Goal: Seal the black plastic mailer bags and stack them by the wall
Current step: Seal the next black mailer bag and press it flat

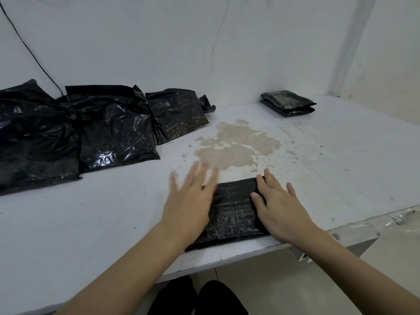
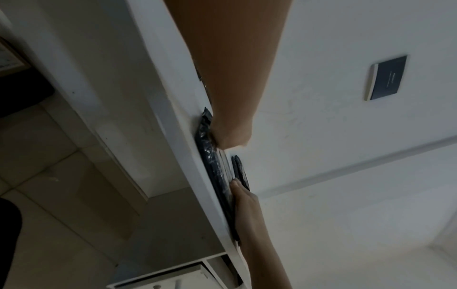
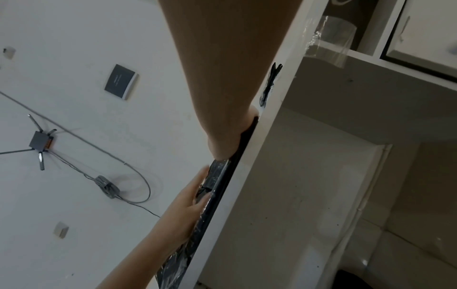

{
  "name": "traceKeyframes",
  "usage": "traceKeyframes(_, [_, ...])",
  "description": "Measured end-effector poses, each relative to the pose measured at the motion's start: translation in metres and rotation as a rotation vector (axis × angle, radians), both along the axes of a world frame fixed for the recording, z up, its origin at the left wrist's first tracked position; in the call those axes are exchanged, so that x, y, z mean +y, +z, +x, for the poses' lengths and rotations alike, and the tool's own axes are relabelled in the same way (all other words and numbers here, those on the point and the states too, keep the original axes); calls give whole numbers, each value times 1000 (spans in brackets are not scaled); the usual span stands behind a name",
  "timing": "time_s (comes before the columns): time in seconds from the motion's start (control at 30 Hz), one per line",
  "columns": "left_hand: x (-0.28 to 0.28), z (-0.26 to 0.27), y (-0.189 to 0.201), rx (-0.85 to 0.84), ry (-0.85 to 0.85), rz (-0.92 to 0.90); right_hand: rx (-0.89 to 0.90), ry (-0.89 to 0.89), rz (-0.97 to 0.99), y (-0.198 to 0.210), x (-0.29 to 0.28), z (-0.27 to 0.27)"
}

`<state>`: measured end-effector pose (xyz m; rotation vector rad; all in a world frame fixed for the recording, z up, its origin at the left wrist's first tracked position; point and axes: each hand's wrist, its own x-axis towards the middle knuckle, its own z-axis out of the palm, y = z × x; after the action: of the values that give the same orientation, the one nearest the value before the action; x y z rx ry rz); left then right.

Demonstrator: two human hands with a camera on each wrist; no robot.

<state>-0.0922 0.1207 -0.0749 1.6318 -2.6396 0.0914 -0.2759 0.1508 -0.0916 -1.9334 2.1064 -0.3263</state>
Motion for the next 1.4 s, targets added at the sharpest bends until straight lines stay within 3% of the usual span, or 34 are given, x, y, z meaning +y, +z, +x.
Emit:
traceKeyframes(0.1, [-12,2,8,-18,-413,93,36,-39,10,2,3,1])
traceKeyframes(0.2, [-22,5,9,32,-548,272,94,-76,42,2,4,3])
traceKeyframes(0.27, [-25,6,6,28,-544,309,117,-85,-45,-3,4,3])
traceKeyframes(0.37, [-25,3,3,-9,-543,292,222,106,-247,-1,8,5])
traceKeyframes(0.47, [-25,1,3,-2,-540,288,222,313,-99,2,16,6])
traceKeyframes(0.7, [-29,8,-1,215,-511,318,188,114,-56,-6,20,7])
traceKeyframes(0.8, [-25,14,-5,405,-387,253,199,101,-55,-8,20,9])
traceKeyframes(0.9, [-16,30,-11,476,-247,203,215,113,-37,-7,20,7])
traceKeyframes(1.0, [-7,47,-13,368,-81,290,259,136,-27,-7,19,6])
traceKeyframes(1.07, [-5,51,-9,245,75,221,276,142,-24,-8,18,6])
traceKeyframes(1.13, [-3,44,0,273,134,94,287,138,-26,-8,19,7])
traceKeyframes(1.23, [10,12,13,328,-65,56,277,128,-30,-8,20,9])
traceKeyframes(1.3, [19,-12,7,229,-209,112,262,140,-21,-8,20,8])
traceKeyframes(1.4, [20,-23,-13,129,-257,195,130,146,32,-1,23,4])
